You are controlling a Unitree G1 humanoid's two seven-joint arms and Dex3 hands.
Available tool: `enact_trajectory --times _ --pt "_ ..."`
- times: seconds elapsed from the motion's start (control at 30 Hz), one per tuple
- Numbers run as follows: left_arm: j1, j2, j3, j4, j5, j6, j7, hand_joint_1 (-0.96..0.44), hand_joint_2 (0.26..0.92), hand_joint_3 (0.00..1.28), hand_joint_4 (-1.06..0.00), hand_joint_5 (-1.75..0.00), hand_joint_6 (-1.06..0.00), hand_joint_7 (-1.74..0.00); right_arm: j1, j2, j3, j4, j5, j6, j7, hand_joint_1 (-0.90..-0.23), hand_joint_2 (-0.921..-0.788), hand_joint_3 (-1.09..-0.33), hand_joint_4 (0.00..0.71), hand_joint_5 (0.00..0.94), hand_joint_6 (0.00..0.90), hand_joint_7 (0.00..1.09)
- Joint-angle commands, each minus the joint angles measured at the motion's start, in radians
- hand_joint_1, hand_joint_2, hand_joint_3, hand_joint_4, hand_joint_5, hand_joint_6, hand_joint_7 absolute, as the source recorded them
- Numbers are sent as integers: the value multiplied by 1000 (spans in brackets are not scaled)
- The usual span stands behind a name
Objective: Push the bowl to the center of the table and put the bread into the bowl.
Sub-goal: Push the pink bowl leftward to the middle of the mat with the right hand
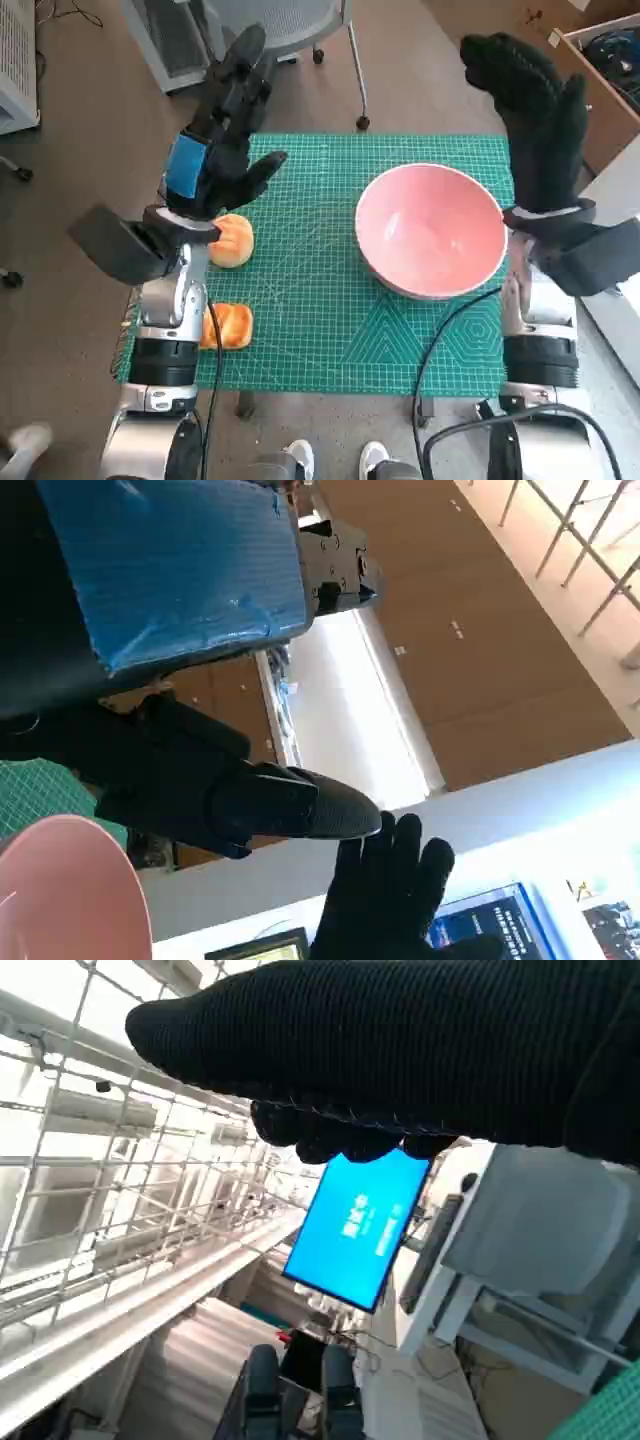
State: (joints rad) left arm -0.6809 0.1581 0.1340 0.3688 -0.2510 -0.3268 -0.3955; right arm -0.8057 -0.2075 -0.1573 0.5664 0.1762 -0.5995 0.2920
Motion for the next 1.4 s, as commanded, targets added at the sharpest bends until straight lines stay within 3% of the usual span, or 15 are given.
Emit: enact_trajectory --times 0.03,0.83,1.4 --pt "-1 0 2 8 -6 -18 -10 -637 921 246 1 1 1 -282 27 5 -2 -3 17 16 13 -682 -921 -731 218 1 251 170" --pt "-26 -8 5 63 -31 -28 -46 -651 921 232 1 1 1 -261 37 -10 -7 -13 23 14 22 -678 -921 -722 222 2 246 176" --pt "-20 -2 -6 68 8 -55 -19 -660 921 234 1 1 1 -251 55 -53 -39 0 31 1 33 -673 -921 -733 214 0 218 171"
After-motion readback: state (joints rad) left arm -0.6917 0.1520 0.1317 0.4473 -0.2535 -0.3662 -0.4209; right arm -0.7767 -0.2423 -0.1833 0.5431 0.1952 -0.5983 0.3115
